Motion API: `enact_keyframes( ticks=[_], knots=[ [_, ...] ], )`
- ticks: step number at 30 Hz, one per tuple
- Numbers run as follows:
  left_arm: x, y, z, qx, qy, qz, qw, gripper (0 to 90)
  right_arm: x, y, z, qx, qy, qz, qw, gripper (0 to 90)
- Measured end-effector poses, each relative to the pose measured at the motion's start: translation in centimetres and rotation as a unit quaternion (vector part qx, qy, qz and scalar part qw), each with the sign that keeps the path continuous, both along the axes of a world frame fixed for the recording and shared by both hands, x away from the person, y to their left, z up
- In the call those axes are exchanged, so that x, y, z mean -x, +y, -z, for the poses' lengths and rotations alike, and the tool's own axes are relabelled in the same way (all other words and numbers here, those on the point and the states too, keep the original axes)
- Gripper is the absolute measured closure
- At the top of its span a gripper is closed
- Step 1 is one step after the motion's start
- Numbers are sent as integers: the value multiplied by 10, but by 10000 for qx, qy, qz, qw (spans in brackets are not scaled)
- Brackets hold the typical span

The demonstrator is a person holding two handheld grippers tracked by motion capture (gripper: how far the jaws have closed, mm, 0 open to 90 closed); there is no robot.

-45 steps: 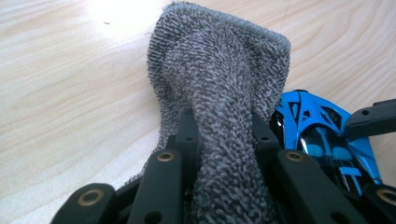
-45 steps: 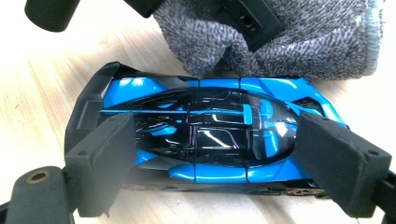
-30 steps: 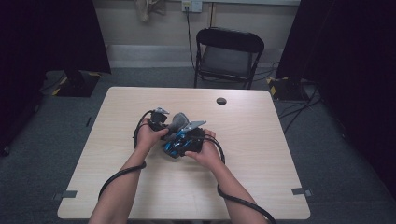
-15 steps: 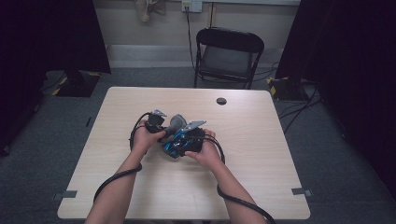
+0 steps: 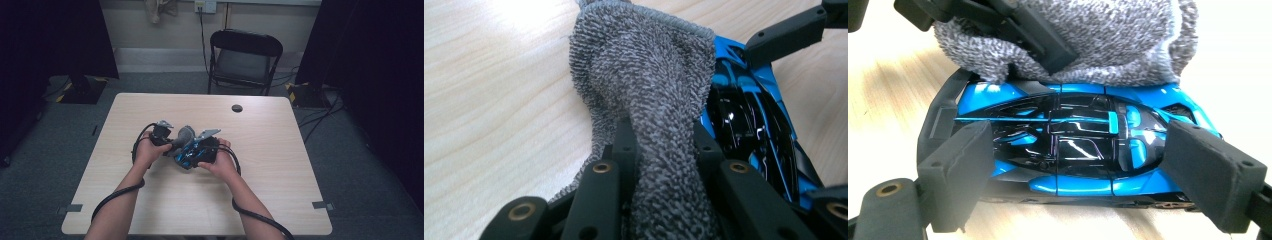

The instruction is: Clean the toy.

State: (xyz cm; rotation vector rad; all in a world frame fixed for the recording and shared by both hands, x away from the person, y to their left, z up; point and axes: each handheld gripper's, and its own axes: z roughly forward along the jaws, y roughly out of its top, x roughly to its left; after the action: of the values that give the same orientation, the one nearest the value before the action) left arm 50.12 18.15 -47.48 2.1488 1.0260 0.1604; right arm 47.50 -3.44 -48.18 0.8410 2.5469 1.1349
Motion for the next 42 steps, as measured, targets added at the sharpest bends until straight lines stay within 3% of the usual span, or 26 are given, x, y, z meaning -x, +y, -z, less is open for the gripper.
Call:
enact_keyframes(
  ticks=[20,30,42],
  knots=[
    [21,18,-1,65,97,-28,9999,721,1,0,0,-5,-3,42,10000,130],
    [28,23,-3,-35,119,10,9999,721,1,0,0,-12,-7,39,10000,130],
    [39,29,-3,0,160,43,9999,721,1,0,0,-9,1,41,10000,130]
  ],
)
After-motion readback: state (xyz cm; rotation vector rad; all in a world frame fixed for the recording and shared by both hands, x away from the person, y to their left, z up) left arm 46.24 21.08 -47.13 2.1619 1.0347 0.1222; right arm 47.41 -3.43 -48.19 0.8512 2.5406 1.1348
